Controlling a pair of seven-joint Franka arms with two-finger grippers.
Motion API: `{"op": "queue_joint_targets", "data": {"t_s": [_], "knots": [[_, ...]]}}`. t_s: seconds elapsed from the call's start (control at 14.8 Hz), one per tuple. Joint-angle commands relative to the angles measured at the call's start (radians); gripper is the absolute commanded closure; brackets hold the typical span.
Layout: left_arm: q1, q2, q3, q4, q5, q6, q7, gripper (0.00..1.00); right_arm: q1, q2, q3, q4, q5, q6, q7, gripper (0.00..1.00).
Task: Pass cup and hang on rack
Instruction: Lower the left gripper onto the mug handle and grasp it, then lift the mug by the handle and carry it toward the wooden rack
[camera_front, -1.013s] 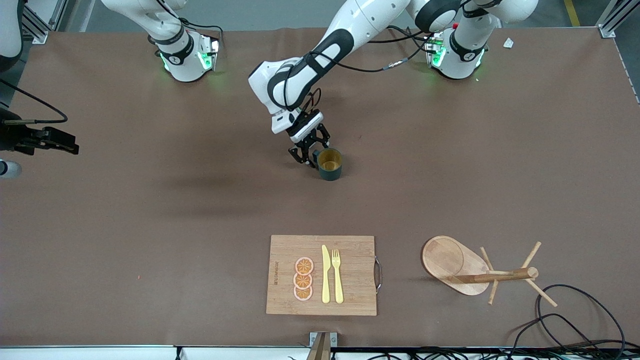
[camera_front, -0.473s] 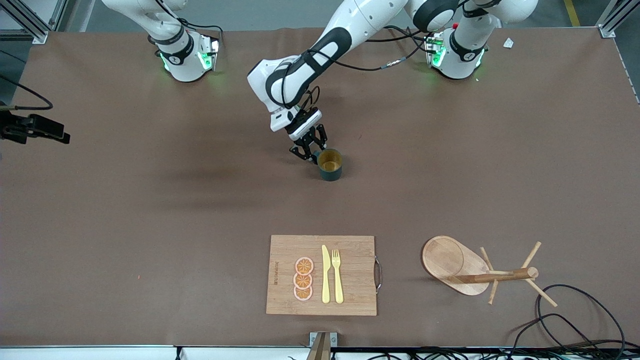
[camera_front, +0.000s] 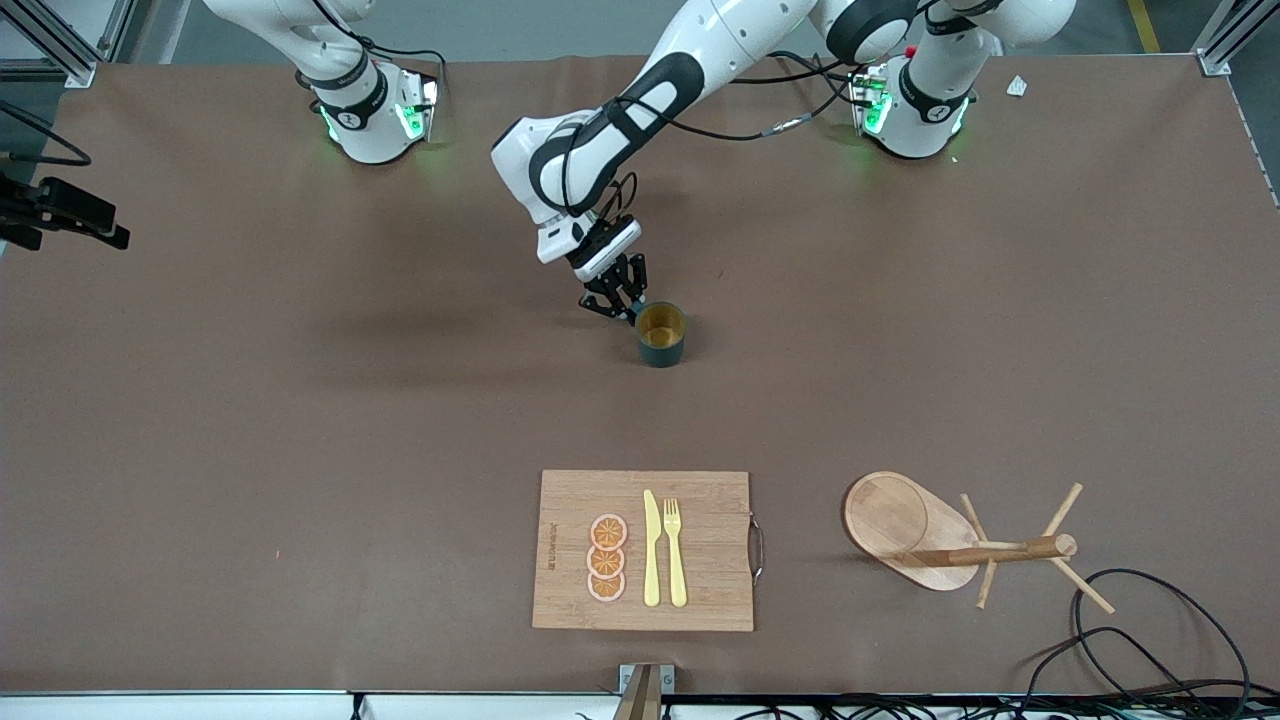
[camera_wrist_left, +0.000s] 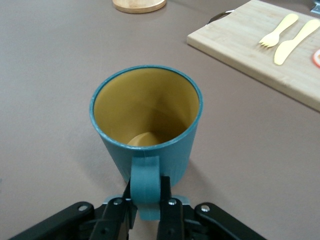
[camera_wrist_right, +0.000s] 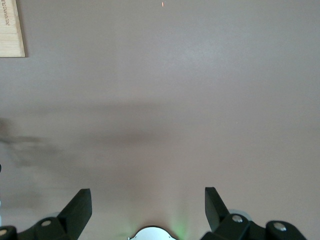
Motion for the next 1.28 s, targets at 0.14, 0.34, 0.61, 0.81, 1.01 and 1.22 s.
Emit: {"op": "queue_joint_targets", "data": {"t_s": [0.14,0.34,0.61,0.81,1.01,1.22], "knots": [[0.096,-0.128,-0.010,-0.001,-0.083,-0.011,0.173,1.00,-0.005,-0.087,0.015,-0.096,0.003,0.037,-0.011,0.00],[0.177,-0.235,-0.008,-0.001,-0.211,0.046,0.296,1.00,-0.006,-0.121,0.016,-0.127,0.001,0.043,-0.012,0.00],[0.299,-0.357,-0.007,-0.002,-0.394,0.109,0.473,1.00,-0.005,-0.125,0.016,-0.133,0.001,0.056,-0.012,0.00],[0.420,-0.423,-0.008,-0.001,-0.590,0.129,0.599,1.00,-0.005,-0.125,0.016,-0.133,0.001,0.056,-0.012,0.00],[0.532,-0.464,-0.010,-0.001,-0.744,0.156,0.722,1.00,-0.005,-0.125,0.016,-0.133,0.001,0.056,-0.012,0.00],[0.618,-0.475,-0.010,-0.001,-0.888,0.237,0.785,1.00,-0.005,-0.124,0.016,-0.133,0.001,0.056,-0.014,0.00]]}}
